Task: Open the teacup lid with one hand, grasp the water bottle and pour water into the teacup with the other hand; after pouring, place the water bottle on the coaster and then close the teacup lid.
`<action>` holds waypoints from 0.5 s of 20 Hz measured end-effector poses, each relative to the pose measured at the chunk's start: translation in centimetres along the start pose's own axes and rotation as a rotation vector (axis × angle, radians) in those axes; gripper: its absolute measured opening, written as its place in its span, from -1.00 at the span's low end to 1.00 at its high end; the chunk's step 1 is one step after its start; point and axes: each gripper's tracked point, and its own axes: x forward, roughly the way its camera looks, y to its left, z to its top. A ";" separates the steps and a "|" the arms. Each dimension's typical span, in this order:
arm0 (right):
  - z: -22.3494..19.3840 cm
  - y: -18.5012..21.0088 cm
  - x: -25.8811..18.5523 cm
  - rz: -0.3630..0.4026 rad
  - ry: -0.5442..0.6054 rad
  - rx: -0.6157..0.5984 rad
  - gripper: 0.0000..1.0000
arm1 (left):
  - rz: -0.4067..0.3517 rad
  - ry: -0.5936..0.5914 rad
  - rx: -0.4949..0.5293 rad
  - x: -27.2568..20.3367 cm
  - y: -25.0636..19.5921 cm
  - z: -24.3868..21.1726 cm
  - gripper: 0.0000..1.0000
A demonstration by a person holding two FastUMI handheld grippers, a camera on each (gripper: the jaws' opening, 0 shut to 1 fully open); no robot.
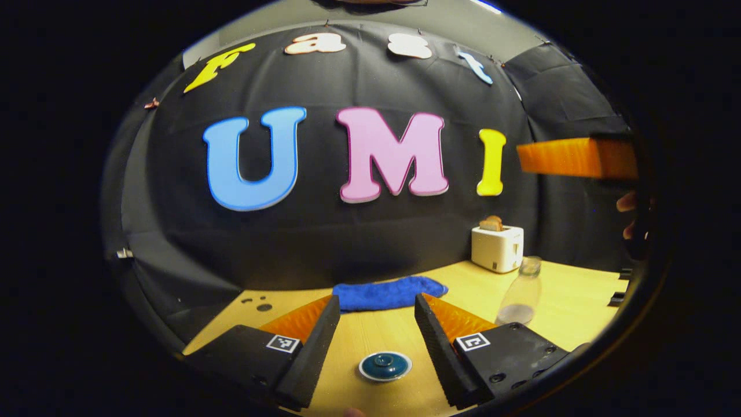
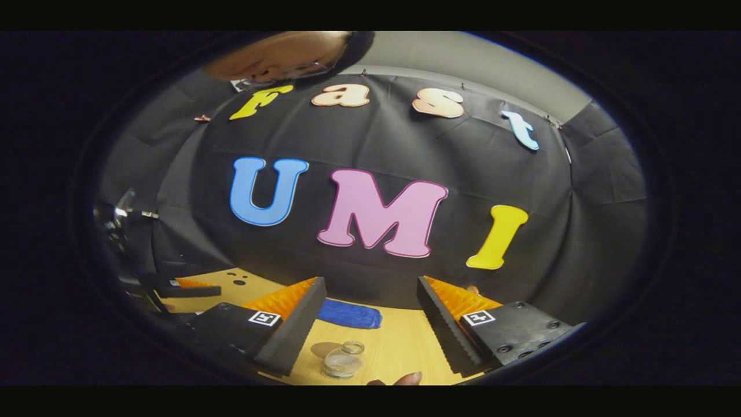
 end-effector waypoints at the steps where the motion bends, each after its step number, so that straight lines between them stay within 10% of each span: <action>1: -1.4 0.3 0.1 0.004 0.008 0.007 0.93 | 0.005 0.018 -0.007 0.9 -0.3 -2.1 0.65; 10: -9.4 -0.7 -1.1 -0.017 0.107 0.027 0.93 | 0.048 0.124 -0.063 4.3 -1.5 -10.7 0.34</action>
